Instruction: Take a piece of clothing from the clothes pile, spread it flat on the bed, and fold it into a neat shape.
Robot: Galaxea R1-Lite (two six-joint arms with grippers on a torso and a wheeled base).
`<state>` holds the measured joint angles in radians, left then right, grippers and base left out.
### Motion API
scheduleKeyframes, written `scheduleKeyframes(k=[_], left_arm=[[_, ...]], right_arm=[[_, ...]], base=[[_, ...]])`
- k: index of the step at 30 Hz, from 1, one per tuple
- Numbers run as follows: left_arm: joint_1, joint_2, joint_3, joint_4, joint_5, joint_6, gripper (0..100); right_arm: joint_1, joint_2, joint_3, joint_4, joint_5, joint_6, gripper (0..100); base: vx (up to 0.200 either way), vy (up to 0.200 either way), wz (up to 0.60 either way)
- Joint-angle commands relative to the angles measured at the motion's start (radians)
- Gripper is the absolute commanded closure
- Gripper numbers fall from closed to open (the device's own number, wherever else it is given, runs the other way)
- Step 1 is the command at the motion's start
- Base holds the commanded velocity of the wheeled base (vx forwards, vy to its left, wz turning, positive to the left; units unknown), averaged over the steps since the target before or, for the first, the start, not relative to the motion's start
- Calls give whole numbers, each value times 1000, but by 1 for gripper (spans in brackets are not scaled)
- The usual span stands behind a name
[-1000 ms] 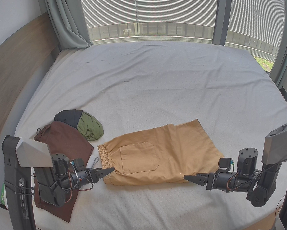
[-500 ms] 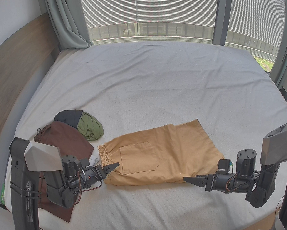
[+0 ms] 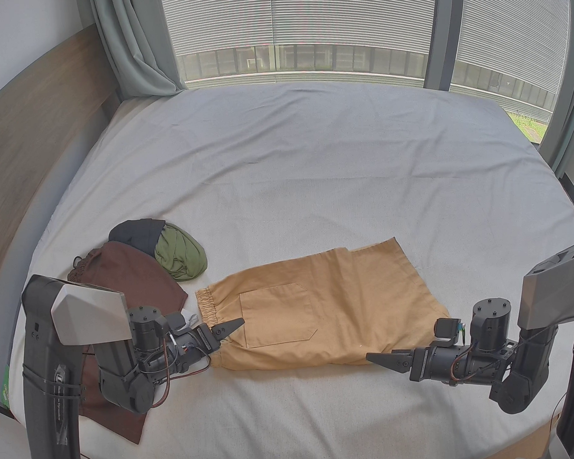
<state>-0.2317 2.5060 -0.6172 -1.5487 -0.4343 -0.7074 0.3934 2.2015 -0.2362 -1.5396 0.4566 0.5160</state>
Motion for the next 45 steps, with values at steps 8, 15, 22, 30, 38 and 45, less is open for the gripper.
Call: scheduleKeyframes(k=[8,15,22,30,38,45], left_arm=[[14,-18,7,-2,-47,2,100],[26,-49,8,-2,-67,5,100],[38,-62,17,-2,-70,6,100],[89,-139,67,-2,-184,5,100],[115,-179,94,-1,-213,5,100],[134,-207,125,-1,-259,6,100]], right_arm=[[-30,12,-49,-1,-6,3,0],[-61,55,-97,-1,-39,4,0],[-61,83,-103,-1,-53,3,0],[-61,83,-103,-1,-53,3,0],[-61,83,-103,-1,-53,3,0],[-57,83,-101,-1,-53,3,0]], base=[[0,0,0],[0,0,0],[0,0,0],[0,0,0],[0,0,0],[0,0,0]])
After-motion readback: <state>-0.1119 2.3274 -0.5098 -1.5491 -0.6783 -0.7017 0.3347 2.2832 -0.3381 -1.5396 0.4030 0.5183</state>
